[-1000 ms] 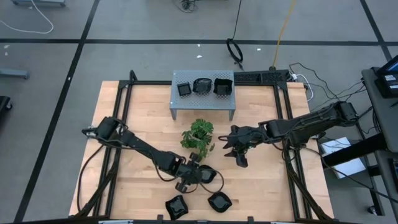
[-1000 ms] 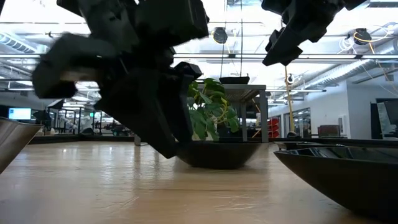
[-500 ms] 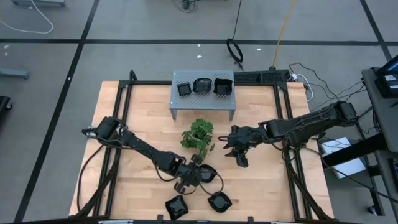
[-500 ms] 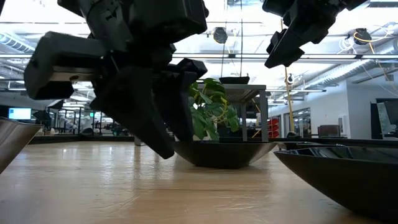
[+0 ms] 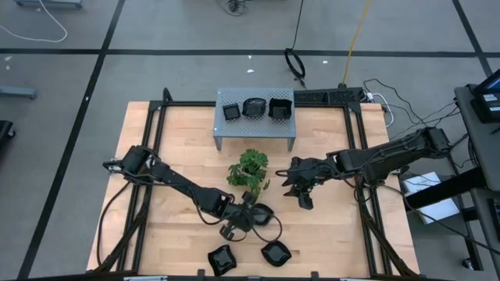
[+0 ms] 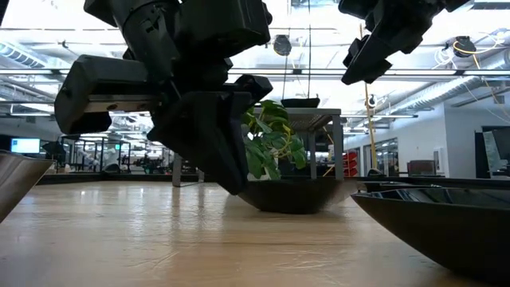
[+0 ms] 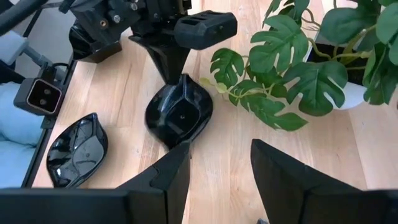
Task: Pick & Place Mini shaped plates
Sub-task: Stack the black leaf shaped plate on top of the other black leaf shaped plate on the shelf
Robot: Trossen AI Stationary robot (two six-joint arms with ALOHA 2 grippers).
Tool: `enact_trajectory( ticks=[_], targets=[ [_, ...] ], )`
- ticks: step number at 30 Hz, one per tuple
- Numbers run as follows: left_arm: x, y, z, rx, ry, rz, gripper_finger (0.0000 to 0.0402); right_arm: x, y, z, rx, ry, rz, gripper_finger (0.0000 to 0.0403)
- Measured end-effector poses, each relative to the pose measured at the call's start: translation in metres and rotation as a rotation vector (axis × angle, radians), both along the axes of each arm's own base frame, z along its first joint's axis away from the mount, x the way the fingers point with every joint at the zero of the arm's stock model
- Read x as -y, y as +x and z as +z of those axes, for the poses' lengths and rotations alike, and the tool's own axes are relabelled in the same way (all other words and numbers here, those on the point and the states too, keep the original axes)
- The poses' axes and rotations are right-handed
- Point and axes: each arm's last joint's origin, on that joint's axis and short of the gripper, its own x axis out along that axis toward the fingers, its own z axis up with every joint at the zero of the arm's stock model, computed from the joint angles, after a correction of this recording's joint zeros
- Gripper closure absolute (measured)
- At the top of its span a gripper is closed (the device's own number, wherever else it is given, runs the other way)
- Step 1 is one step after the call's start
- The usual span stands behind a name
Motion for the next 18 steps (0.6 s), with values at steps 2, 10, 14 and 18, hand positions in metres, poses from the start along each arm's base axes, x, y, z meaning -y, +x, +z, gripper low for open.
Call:
enact_trajectory(
  ticks=[2, 10, 14, 18],
  targets=[
    [0.0, 0.0, 0.0, -0.003, 0.0, 0.002, 0.0395, 0.0, -0.003, 0.003, 0.006, 0.001, 0.0, 0.0247],
    [-0.001, -0.003, 0.013, 0.023, 0.013, -0.036, 0.0397, 0.005, -0.025, 0.02, 0.019, 0.004, 0.0, 0.0247],
    [-0.001, -0.007, 0.035, 0.08, -0.004, -0.045, 0.0398, 0.007, -0.038, 0.031, 0.045, 0.006, 0.0, 0.0247],
    [-0.004, -0.013, 0.066, 0.165, -0.03, -0.035, 0.0396, 0.009, -0.053, 0.03, 0.085, -0.014, 0.028, 0.0247]
  ],
)
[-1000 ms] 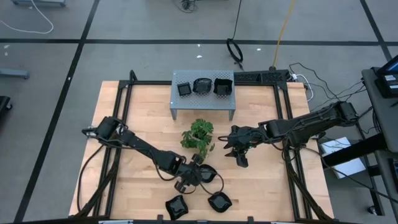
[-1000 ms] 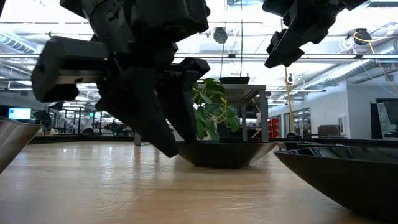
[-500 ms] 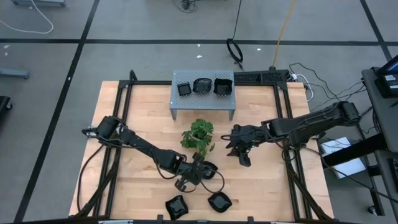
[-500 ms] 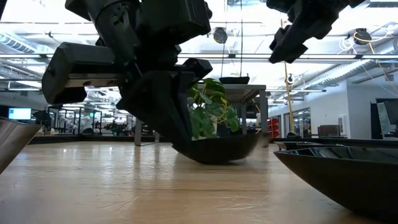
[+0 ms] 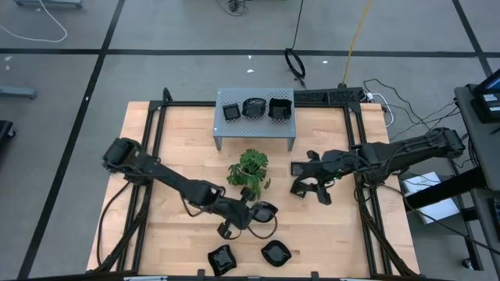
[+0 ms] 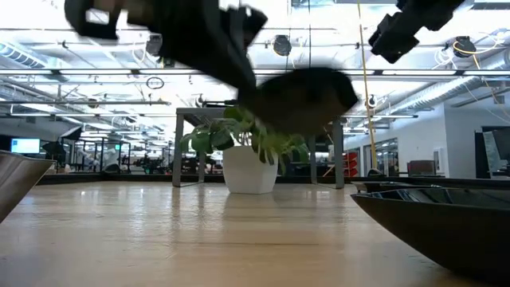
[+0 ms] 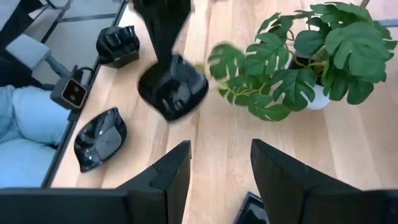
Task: Pick & Place Mini shaped plates
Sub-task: Stack the black leaf shaped plate on top of the other black leaf shaped plate on the shelf
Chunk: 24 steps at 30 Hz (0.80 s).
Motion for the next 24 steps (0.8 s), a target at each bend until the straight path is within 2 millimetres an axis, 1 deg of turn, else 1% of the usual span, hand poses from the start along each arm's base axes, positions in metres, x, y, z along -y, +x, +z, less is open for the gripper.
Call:
enact_trajectory(
  ticks=[4, 7, 11, 13, 17, 20, 24],
  targets=[
    [-0.006, -0.01, 0.033, 0.1, 0.004, 0.041, 0.0399, 0.0, -0.015, -0.016, 0.034, -0.026, -0.012, 0.0248],
    [-0.015, -0.018, 0.058, 0.182, 0.017, 0.093, 0.0395, 0.001, -0.025, -0.031, 0.077, -0.031, -0.034, 0.0248],
    [-0.033, -0.027, 0.085, 0.277, 0.073, 0.157, 0.0398, 0.002, -0.036, -0.053, 0.142, -0.031, -0.041, 0.0248],
    [-0.045, -0.029, 0.095, 0.314, 0.11, 0.194, 0.0398, 0.003, -0.04, -0.063, 0.178, -0.031, -0.038, 0.0248],
    [-0.077, -0.028, 0.105, 0.343, 0.191, 0.262, 0.0393, 0.005, -0.047, -0.081, 0.253, -0.039, -0.026, 0.0248],
    [-0.107, -0.023, 0.104, 0.331, 0.223, 0.339, 0.0398, 0.006, -0.051, -0.092, 0.315, -0.048, -0.016, 0.0248],
    [-0.15, -0.019, 0.102, 0.312, 0.247, 0.465, 0.0392, 0.007, -0.057, -0.104, 0.389, -0.062, -0.005, 0.0248]
  ],
)
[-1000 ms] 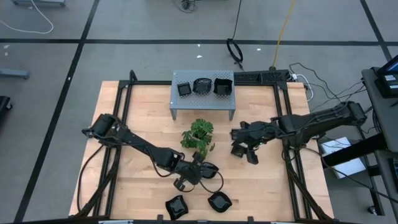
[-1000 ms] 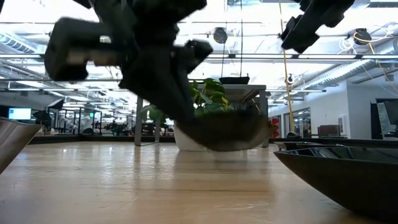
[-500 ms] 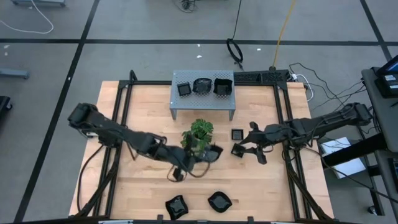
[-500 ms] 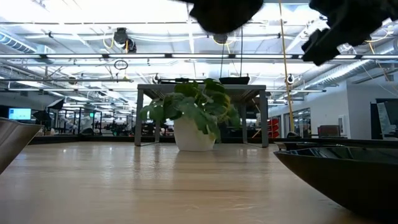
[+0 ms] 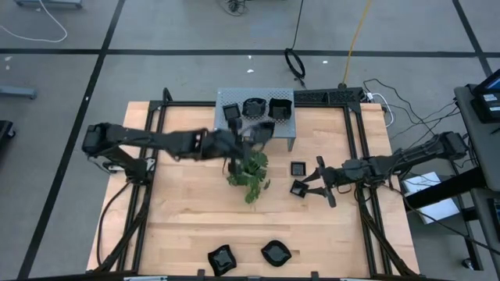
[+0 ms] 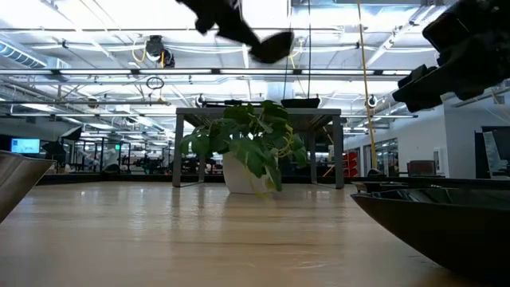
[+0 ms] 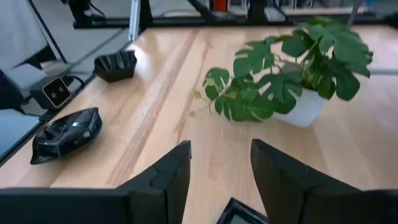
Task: Pick & Place Mini shaped plates
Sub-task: Stack the black leaf shaped plate on top of the other black leaf shaped plate on the shelf
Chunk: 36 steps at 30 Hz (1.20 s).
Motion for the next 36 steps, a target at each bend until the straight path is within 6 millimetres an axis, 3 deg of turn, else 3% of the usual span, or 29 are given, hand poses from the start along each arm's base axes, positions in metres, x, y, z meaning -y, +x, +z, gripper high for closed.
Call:
enact_trajectory(
  ticks=[7, 16, 24, 36],
  targets=[
    [-0.066, -0.007, -0.001, 0.001, -0.031, 0.15, 0.0393, 0.002, -0.007, -0.013, 0.118, -0.016, 0.01, 0.0248],
    [-0.114, -0.008, -0.013, 0.013, -0.088, 0.231, 0.0393, 0.002, -0.008, -0.011, 0.207, -0.076, 0.024, 0.0248],
    [-0.125, -0.001, -0.032, -0.05, -0.068, 0.232, 0.0397, 0.002, -0.008, -0.011, 0.209, -0.075, 0.024, 0.0248],
    [-0.123, 0.0, -0.031, -0.049, -0.057, 0.236, 0.0324, 0.002, -0.008, -0.011, 0.205, -0.056, 0.021, 0.0248]
  ],
)
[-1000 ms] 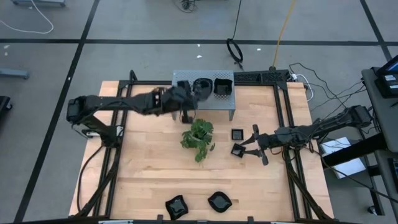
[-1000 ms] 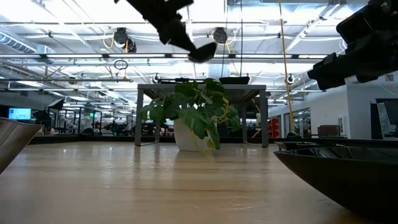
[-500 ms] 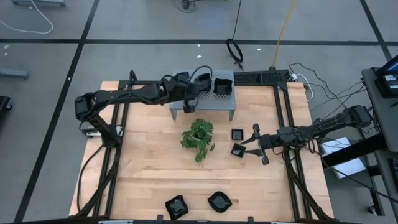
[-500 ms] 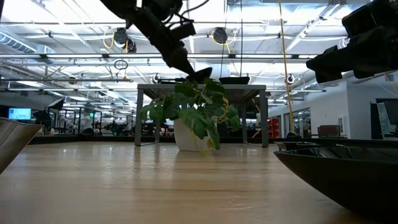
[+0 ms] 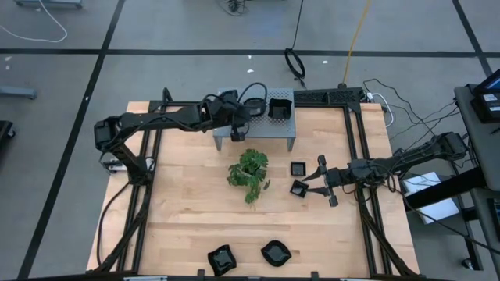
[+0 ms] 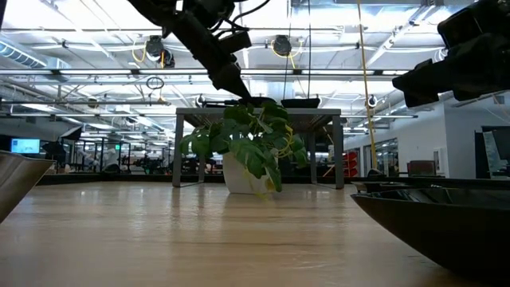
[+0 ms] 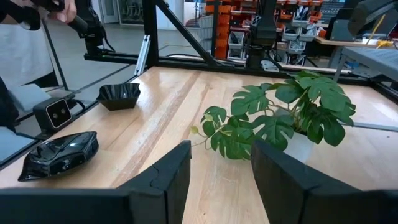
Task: Pick & Place Mini shaped plates
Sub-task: Stack the black leaf shaped plate on top of the other black leaf shaped plate on the shelf, then stack the black square plate on top of the other black square plate on the shelf
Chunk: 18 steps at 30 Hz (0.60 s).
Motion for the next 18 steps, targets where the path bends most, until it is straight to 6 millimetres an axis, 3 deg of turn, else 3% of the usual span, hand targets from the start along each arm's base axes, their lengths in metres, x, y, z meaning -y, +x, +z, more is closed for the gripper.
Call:
enact_trajectory(
  ticks=[5, 9, 14, 18],
  targets=[
    [0.011, -0.003, 0.014, 0.026, 0.082, 0.055, 0.0278, 0.0, 0.0, 0.003, 0.023, 0.05, -0.003, 0.0248],
    [0.032, -0.007, 0.033, 0.114, 0.067, 0.039, 0.0252, 0.0, 0.0, 0.009, 0.092, 0.041, 0.006, 0.0248],
    [0.066, -0.011, 0.05, 0.281, -0.131, 0.01, 0.0243, 0.0, 0.0, 0.021, 0.228, -0.026, 0.006, 0.0248],
    [0.094, -0.011, 0.052, 0.337, -0.357, -0.065, 0.0243, 0.001, 0.002, 0.018, 0.147, 0.102, -0.051, 0.0248]
  ],
)
